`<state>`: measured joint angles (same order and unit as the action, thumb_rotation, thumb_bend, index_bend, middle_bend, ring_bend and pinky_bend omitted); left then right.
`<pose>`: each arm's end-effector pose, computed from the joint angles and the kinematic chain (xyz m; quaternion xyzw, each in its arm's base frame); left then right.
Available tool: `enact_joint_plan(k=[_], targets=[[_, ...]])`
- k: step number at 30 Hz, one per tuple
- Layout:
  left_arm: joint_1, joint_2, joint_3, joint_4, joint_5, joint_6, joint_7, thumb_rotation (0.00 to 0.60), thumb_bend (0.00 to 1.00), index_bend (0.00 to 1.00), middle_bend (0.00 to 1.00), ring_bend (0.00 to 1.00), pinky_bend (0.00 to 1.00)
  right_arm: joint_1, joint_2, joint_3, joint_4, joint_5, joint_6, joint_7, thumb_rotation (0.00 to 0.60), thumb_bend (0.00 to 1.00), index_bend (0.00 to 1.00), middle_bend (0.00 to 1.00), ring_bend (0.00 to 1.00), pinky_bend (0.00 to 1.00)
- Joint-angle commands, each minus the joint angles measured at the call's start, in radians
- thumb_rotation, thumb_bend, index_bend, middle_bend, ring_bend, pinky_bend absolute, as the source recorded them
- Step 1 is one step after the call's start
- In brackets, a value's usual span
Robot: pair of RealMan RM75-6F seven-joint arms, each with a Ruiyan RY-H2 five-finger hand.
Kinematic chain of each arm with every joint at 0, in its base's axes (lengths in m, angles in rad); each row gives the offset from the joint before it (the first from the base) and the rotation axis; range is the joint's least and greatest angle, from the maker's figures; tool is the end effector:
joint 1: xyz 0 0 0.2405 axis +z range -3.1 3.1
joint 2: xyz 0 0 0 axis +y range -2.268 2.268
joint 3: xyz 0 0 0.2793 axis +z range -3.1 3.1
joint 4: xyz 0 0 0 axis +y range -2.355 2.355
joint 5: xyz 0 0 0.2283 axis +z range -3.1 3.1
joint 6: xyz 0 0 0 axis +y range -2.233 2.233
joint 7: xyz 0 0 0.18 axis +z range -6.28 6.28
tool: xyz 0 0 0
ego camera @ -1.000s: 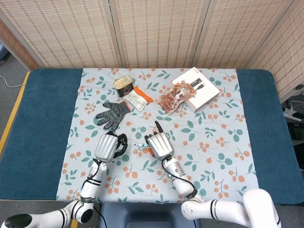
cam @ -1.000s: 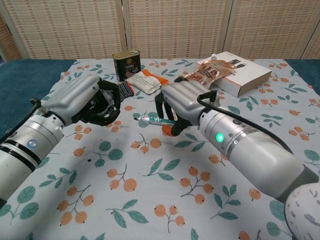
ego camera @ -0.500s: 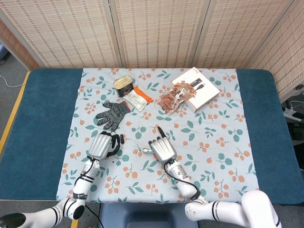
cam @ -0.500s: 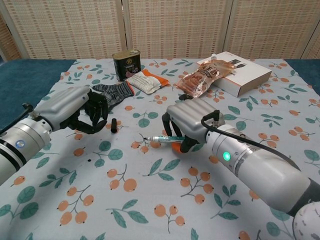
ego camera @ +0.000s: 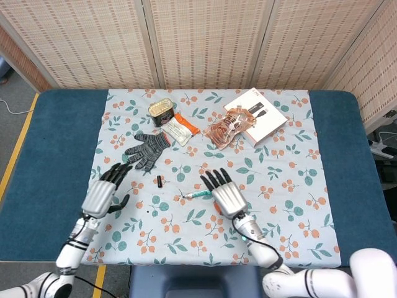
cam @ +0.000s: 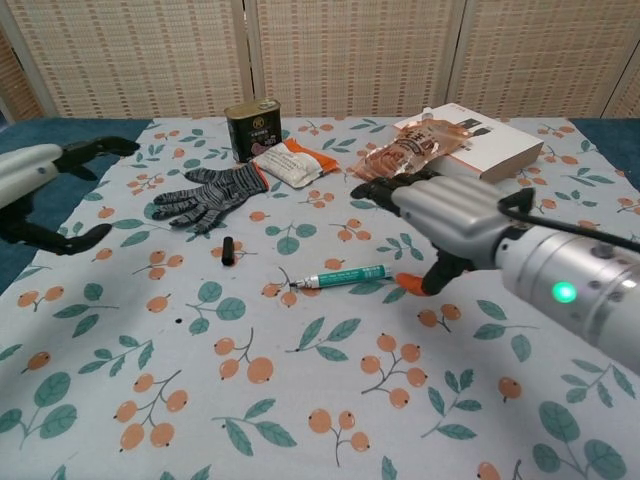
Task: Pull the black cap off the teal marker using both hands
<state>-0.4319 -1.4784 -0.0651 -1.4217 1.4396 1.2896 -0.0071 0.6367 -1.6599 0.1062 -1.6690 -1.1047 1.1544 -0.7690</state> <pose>-0.2530 0.3244 0.0132 -0.6543 -0.4005 -0.4577 0.4494 -0.1320 -0.3199 -0.0767 0.7711 -0.3131 0.3352 0.4416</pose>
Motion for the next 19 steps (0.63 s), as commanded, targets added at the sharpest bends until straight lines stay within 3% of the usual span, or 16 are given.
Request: enact_joint_plan(k=[1, 3, 5, 8, 19], targets=[[0.125, 0.122, 0.082, -0.021, 0.008, 0.099, -0.046, 0.6, 0.4, 0.03, 0.01, 0.0, 0.1, -0.223, 0.331, -0.172, -0.224, -0.177, 0.273, 0.048, 0.6, 0.24, 0.0, 0.0, 0.0, 0.0], [0.175, 0.147, 0.104, 0.017, 0.008, 0.15, 0.002, 0.6, 0.41, 0.01, 0.0, 0.0, 0.06, -0.315, 0.396, -0.237, -0.169, -0.259, 0.389, 0.098, 0.6, 0.24, 0.0, 0.0, 0.0, 0.0], [0.201, 0.162, 0.117, 0.046, 0.016, 0.175, 0.047, 0.6, 0.41, 0.0, 0.0, 0.0, 0.03, -0.4, 0.428, -0.27, -0.085, -0.305, 0.491, 0.184, 0.6, 0.24, 0.0, 0.0, 0.0, 0.0], [0.211, 0.187, 0.108, 0.047, 0.03, 0.197, 0.043, 0.6, 0.4, 0.0, 0.0, 0.0, 0.02, -0.492, 0.437, -0.264, 0.025, -0.317, 0.591, 0.343, 0.6, 0.24, 0.0, 0.0, 0.0, 0.0], [0.222, 0.195, 0.113, 0.033, 0.102, 0.212, 0.063, 0.6, 0.4, 0.0, 0.0, 0.0, 0.02, -0.536, 0.522, -0.23, -0.024, -0.332, 0.544, 0.436, 0.6, 0.24, 0.0, 0.0, 0.0, 0.0]])
